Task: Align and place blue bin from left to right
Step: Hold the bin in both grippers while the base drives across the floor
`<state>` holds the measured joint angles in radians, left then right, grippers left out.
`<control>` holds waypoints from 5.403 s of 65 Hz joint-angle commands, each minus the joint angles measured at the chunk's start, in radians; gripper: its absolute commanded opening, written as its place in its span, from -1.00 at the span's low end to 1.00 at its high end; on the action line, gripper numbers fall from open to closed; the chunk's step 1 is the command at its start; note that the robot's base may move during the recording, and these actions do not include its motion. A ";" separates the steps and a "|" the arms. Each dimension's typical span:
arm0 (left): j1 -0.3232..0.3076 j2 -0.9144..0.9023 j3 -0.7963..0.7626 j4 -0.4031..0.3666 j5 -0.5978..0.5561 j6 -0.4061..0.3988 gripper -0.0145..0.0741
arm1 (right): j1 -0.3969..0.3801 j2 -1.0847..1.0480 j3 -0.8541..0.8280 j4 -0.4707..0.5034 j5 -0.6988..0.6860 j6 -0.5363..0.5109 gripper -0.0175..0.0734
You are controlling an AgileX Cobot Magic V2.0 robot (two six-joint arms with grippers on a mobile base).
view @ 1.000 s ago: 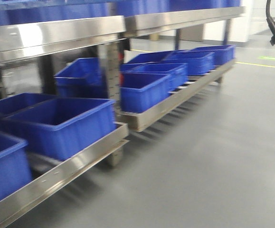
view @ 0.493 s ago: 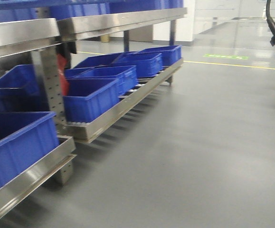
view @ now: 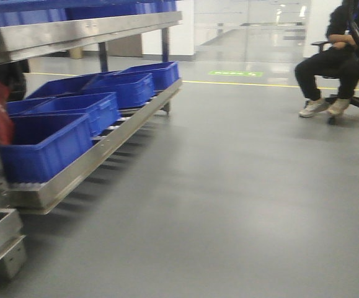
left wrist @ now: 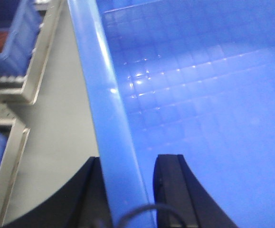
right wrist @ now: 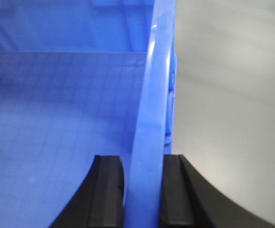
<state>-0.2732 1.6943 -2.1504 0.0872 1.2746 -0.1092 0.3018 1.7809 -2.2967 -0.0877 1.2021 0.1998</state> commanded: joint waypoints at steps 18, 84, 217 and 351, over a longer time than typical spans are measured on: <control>-0.010 -0.019 -0.017 -0.012 -0.064 0.021 -0.92 | -0.003 -0.026 -0.018 -0.026 -0.140 -0.024 -0.77; -0.010 -0.019 -0.017 -0.012 -0.064 0.021 -0.92 | -0.003 -0.026 -0.018 -0.026 -0.140 -0.024 -0.77; -0.010 -0.019 -0.017 -0.008 -0.068 0.021 -0.92 | -0.003 -0.026 -0.018 -0.026 -0.140 -0.024 -0.77; -0.010 -0.019 -0.017 -0.008 -0.068 0.021 -0.92 | -0.003 -0.026 -0.018 -0.026 -0.140 -0.024 -0.77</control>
<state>-0.2732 1.6943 -2.1504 0.0854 1.2727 -0.1092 0.3018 1.7809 -2.2967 -0.0914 1.2068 0.1998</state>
